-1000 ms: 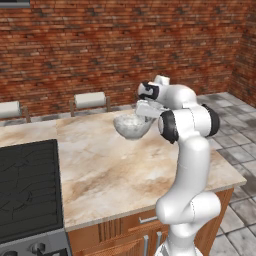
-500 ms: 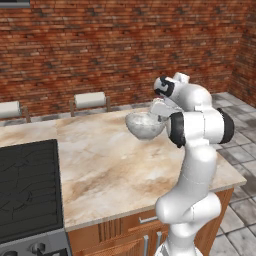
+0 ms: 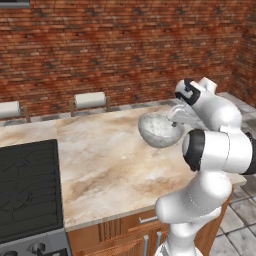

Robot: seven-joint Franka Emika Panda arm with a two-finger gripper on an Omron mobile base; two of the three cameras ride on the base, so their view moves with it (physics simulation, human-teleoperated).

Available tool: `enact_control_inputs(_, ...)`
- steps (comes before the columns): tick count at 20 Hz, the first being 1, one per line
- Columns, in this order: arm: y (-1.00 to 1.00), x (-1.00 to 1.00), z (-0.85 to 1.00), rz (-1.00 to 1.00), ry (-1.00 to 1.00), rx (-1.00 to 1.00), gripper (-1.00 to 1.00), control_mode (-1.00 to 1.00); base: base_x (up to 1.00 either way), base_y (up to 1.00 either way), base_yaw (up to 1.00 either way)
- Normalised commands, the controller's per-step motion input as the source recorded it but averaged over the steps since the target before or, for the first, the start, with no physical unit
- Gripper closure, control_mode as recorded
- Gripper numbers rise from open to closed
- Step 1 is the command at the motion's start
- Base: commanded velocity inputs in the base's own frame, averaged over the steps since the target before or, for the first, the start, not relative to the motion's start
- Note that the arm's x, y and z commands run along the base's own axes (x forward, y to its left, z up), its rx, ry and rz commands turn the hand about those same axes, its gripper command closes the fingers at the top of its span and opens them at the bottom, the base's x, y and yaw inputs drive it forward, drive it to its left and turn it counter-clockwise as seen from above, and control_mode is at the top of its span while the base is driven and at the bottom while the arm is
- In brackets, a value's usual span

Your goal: Pick the cup and bowl from the counter and place them on the counter next to the sink.

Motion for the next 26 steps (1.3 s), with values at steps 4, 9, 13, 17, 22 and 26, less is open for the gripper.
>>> enact_control_inputs(4,0.0,-0.85,0.26,0.16,-0.16,0.0,1.0,-1.0,0.0,0.0,0.0)
enact_control_inputs(9,0.01,-0.58,0.26,0.2,-0.08,0.0,1.0,-1.0,0.0,0.0,0.0)
enact_control_inputs(13,0.04,-0.4,0.17,0.26,0.0,0.0,1.0,-1.0,0.0,0.0,0.0)
enact_control_inputs(17,0.0,-0.3,0.08,0.22,0.01,0.0,1.0,-1.0,0.0,0.0,0.0)
enact_control_inputs(22,0.0,-0.12,0.01,0.12,0.08,-0.01,1.0,-1.0,0.0,0.0,0.0)
enact_control_inputs(26,0.0,0.0,0.0,0.01,0.09,-0.02,1.0,-1.0,0.0,0.0,0.0)
